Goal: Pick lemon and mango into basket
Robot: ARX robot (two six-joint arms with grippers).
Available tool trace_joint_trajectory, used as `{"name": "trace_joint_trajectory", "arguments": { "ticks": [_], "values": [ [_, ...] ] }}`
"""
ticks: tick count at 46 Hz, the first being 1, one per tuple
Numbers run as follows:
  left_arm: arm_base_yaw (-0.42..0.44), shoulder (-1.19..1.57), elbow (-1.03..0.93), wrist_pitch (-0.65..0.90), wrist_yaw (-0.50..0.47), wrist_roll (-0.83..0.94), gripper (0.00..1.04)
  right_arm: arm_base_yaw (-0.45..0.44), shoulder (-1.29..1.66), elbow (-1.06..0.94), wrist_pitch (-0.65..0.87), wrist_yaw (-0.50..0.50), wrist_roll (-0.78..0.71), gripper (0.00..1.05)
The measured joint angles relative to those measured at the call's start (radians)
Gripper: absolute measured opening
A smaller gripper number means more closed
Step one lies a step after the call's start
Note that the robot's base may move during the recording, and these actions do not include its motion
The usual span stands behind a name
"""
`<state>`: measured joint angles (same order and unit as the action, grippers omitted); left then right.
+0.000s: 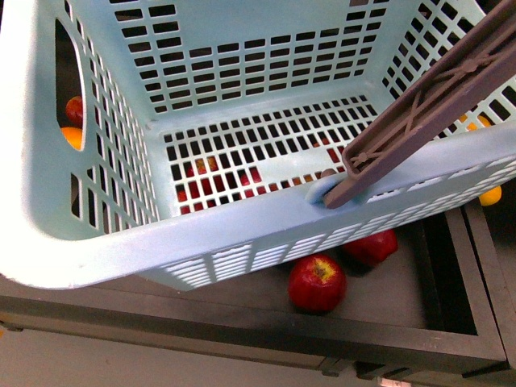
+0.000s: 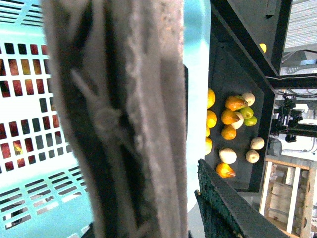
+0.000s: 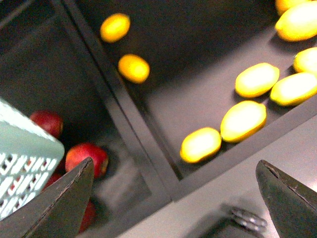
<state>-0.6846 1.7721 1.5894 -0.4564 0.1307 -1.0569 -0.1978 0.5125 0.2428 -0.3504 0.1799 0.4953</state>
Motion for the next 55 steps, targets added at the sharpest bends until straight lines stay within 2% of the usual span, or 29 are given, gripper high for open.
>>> {"name": "trace_joint_trajectory", "arguments": {
  "ticks": [4, 8, 13, 17, 22, 28, 34, 46, 55],
  "values": [
    [0.0, 0.0, 0.0, 0.0, 0.0, 0.003, 0.27, -0.18, 0.143, 0.035, 0.144, -0.069, -0.042, 0.96],
    [0.0, 0.0, 0.0, 0.0, 0.001, 0.002, 0.27, -0.323, 0.346, 0.077, 0.304, -0.093, -0.087, 0.96],
    [0.0, 0.0, 0.0, 0.0, -0.003, 0.003, 0.27, -0.433, 0.627, 0.155, 0.504, -0.084, -0.147, 0.96],
    [0.0, 0.0, 0.0, 0.0, -0.002, 0.003, 0.27, -0.479, 0.837, 0.23, 0.635, -0.076, -0.19, 0.96],
    [0.0, 0.0, 0.0, 0.0, -0.003, 0.003, 0.27, -0.498, 1.056, 0.31, 0.703, -0.071, -0.235, 0.96],
    [0.0, 0.0, 0.0, 0.0, 0.0, 0.002, 0.27, -0.512, 1.311, 0.425, 0.699, -0.056, -0.238, 0.96],
    [0.0, 0.0, 0.0, 0.0, 0.0, 0.003, 0.27, -0.512, 1.478, 0.547, 0.624, -0.057, -0.108, 0.96],
    [0.0, 0.0, 0.0, 0.0, -0.002, 0.003, 0.27, -0.424, 1.654, 0.767, 0.438, -0.041, 0.238, 0.96],
    [0.0, 0.0, 0.0, 0.0, -0.002, 0.005, 0.26, -0.404, 1.7, 0.844, 0.33, -0.008, 0.373, 0.96]
  ]
}}
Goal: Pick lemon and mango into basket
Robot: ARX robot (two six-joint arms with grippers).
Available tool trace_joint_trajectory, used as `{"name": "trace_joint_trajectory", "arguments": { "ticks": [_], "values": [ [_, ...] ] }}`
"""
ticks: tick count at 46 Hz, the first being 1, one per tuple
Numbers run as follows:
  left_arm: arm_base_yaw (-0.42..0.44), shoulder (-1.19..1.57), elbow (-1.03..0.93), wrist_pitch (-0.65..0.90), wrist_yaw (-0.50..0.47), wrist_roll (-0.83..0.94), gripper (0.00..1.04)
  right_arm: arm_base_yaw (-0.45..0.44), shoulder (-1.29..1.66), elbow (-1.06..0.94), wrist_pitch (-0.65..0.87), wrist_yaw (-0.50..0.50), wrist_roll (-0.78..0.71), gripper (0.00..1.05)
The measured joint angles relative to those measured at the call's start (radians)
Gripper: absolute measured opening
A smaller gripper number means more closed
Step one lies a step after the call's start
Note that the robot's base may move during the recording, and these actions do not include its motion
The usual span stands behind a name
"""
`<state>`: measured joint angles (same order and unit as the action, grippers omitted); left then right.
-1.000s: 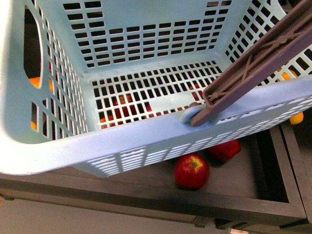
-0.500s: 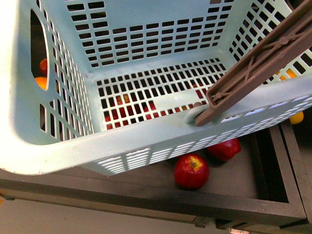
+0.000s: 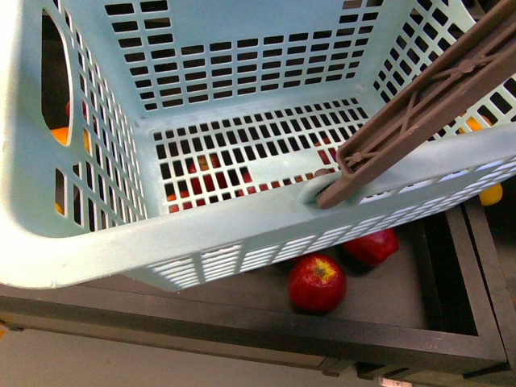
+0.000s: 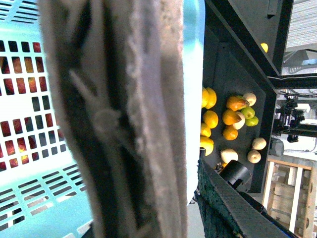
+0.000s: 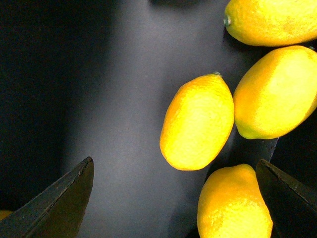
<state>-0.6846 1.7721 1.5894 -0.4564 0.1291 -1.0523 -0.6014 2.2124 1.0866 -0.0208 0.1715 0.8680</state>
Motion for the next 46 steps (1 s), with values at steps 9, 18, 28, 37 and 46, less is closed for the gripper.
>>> {"name": "trace_joint_trajectory", "arguments": {
  "ticks": [9, 18, 28, 37, 46],
  "values": [
    [0.0, 0.0, 0.0, 0.0, 0.002, 0.0, 0.26, 0.0, 0.021, 0.04, -0.034, 0.02, 0.068, 0.96],
    [0.0, 0.0, 0.0, 0.0, 0.001, 0.0, 0.26, 0.012, 0.057, 0.055, -0.048, 0.019, 0.117, 0.96],
    [0.0, 0.0, 0.0, 0.0, 0.001, 0.0, 0.26, 0.026, 0.079, 0.072, -0.055, 0.019, 0.148, 0.96],
    [0.0, 0.0, 0.0, 0.0, 0.002, 0.0, 0.26, 0.032, 0.113, 0.097, -0.061, 0.02, 0.166, 0.96],
    [0.0, 0.0, 0.0, 0.0, 0.002, 0.0, 0.26, 0.034, 0.149, 0.113, -0.06, 0.02, 0.169, 0.96]
  ]
}}
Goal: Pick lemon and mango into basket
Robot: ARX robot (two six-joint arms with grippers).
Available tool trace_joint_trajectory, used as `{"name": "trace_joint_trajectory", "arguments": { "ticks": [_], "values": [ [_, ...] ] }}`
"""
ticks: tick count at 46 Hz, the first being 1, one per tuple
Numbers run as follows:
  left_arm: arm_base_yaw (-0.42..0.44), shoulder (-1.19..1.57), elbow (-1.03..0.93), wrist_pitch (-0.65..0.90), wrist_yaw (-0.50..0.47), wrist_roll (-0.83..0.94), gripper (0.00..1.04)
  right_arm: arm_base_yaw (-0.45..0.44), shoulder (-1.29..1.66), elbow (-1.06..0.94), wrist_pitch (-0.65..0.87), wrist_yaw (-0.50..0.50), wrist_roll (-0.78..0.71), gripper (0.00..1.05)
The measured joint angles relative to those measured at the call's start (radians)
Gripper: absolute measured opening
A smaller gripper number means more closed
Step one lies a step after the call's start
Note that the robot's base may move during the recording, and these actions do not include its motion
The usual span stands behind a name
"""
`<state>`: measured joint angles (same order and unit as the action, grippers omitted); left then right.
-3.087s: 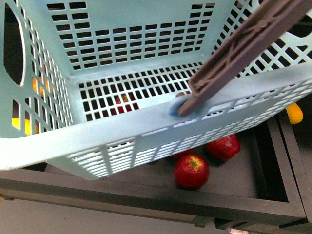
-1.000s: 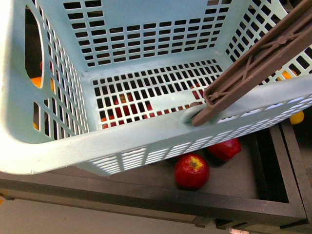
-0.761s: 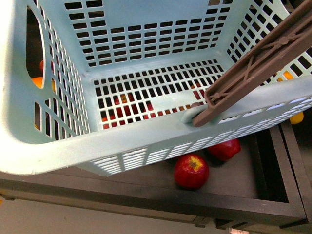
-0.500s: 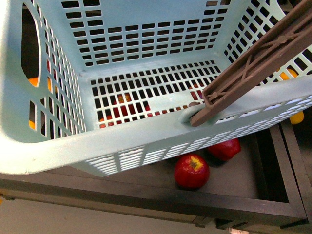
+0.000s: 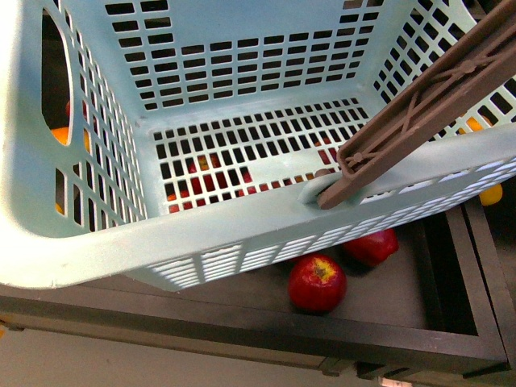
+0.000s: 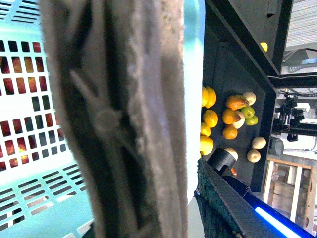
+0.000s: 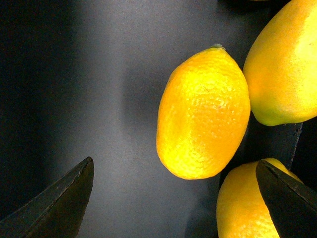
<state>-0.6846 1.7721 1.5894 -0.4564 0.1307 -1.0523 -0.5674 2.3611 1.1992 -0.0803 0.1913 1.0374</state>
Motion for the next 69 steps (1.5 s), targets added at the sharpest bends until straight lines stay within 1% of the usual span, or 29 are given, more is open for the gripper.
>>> {"name": "trace_joint_trajectory", "arguments": {
  "ticks": [19, 45, 54, 60, 65, 69],
  "values": [
    [0.0, 0.0, 0.0, 0.0, 0.0, 0.0, 0.26, -0.005, 0.075, 0.061, 0.0, 0.001, 0.01, 0.96],
    [0.0, 0.0, 0.0, 0.0, -0.001, 0.0, 0.26, -0.042, 0.248, 0.278, -0.074, 0.011, 0.003, 0.95],
    [0.0, 0.0, 0.0, 0.0, 0.0, 0.0, 0.26, -0.042, 0.262, 0.285, -0.066, 0.013, -0.007, 0.76],
    [0.0, 0.0, 0.0, 0.0, 0.0, 0.0, 0.26, -0.046, 0.256, 0.277, -0.035, -0.001, -0.018, 0.6],
    [0.0, 0.0, 0.0, 0.0, -0.001, 0.001, 0.26, -0.046, 0.233, 0.249, -0.007, -0.001, -0.042, 0.53],
    [0.0, 0.0, 0.0, 0.0, -0.002, 0.001, 0.26, -0.046, 0.203, 0.222, 0.013, -0.007, -0.064, 0.52]
  ]
}}
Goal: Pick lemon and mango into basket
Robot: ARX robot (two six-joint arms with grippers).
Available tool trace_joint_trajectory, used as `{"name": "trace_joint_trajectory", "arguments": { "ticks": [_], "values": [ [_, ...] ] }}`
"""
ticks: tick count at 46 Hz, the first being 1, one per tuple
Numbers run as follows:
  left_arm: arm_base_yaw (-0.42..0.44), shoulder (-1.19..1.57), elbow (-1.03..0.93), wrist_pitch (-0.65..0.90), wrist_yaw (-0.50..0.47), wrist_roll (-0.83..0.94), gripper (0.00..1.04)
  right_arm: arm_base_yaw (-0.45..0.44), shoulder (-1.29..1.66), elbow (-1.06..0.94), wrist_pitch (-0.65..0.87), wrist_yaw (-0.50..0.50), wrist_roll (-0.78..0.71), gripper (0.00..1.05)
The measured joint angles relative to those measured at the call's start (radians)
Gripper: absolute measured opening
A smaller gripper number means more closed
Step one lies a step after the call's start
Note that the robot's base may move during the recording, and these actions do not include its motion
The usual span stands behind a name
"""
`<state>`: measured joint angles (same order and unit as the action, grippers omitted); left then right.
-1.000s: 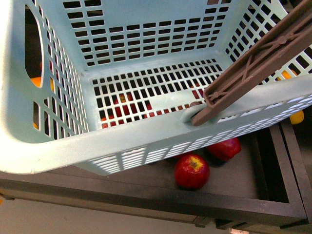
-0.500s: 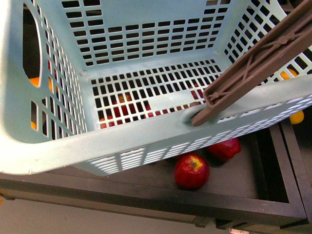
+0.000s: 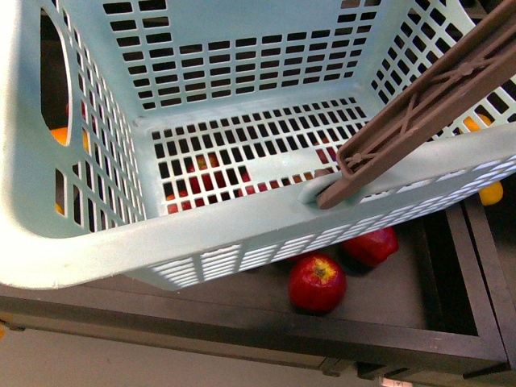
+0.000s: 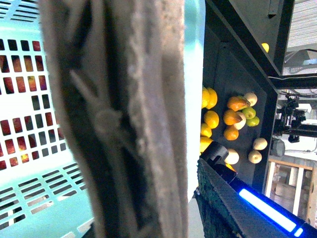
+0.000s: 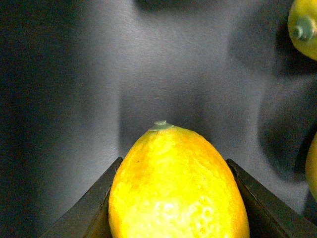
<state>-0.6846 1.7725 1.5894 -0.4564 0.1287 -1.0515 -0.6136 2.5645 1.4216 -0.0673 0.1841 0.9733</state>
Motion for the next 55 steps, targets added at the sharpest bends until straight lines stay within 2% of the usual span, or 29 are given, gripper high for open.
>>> {"name": "trace_joint_trajectory", "arguments": {
  "ticks": [13, 21, 26, 30, 36, 44, 49, 55],
  "values": [
    [0.0, 0.0, 0.0, 0.0, 0.002, 0.0, 0.26, 0.012, -0.381, -0.3, 0.172, -0.103, -0.131, 0.51],
    [0.0, 0.0, 0.0, 0.0, 0.002, 0.0, 0.26, 0.052, -0.716, -0.463, 0.167, -0.172, -0.214, 0.51],
    [0.0, 0.0, 0.0, 0.0, 0.001, 0.0, 0.26, 0.113, -0.934, -0.499, 0.119, -0.204, -0.295, 0.51],
    [0.0, 0.0, 0.0, 0.0, 0.002, 0.0, 0.26, 0.179, -1.082, -0.507, 0.081, -0.206, -0.337, 0.51],
    [0.0, 0.0, 0.0, 0.0, 0.001, 0.0, 0.26, 0.325, -1.26, -0.518, 0.019, -0.174, -0.348, 0.51],
    [0.0, 0.0, 0.0, 0.0, 0.002, 0.0, 0.26, 0.632, -1.353, -0.551, -0.017, -0.05, -0.353, 0.51],
    [0.0, 0.0, 0.0, 0.0, 0.007, -0.001, 0.25, 0.751, -1.35, -0.562, -0.018, -0.013, -0.357, 0.51],
    [0.0, 0.0, 0.0, 0.0, -0.001, 0.002, 0.11, 0.872, -1.336, -0.573, -0.018, 0.02, -0.361, 0.51]
  ]
}}
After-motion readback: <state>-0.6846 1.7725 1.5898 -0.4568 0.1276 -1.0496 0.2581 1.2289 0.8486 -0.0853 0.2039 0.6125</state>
